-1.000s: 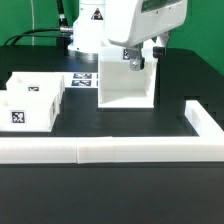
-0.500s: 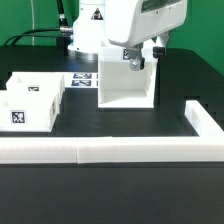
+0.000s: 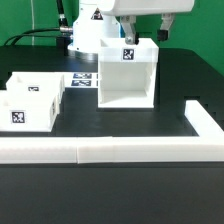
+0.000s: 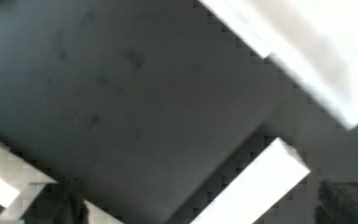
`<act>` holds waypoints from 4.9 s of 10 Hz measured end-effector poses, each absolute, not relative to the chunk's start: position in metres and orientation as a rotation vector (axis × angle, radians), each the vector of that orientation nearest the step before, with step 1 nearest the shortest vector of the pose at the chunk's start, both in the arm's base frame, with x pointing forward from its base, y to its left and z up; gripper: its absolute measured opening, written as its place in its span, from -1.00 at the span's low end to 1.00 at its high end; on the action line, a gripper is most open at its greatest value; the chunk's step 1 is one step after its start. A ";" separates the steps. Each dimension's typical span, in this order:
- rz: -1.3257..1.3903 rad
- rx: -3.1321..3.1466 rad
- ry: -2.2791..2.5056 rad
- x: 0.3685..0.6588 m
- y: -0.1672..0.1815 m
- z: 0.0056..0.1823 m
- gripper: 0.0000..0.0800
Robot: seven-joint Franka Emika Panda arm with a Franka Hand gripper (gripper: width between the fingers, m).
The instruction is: Assemble drawer
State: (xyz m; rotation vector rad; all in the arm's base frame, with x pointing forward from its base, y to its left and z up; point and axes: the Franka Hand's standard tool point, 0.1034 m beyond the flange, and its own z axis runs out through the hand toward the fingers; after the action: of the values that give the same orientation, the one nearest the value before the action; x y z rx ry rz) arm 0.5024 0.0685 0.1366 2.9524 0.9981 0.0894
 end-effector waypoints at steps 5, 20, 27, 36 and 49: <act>0.096 2.963 0.965 0.500 0.067 0.137 0.62; 0.184 3.151 -0.094 0.411 0.081 0.125 0.62; 0.216 3.178 0.007 0.395 0.102 0.104 0.62; 0.226 3.181 0.020 0.397 0.101 0.101 -0.91; 0.305 3.202 0.064 0.509 0.095 0.102 -0.90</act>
Offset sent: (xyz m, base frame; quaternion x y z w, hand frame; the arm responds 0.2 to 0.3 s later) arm 0.0000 0.0000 0.0000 0.0000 0.0000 0.0000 1.0000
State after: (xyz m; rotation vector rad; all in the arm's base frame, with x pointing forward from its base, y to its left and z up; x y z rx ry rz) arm 0.5093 0.0947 0.1017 3.2020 0.0639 0.3047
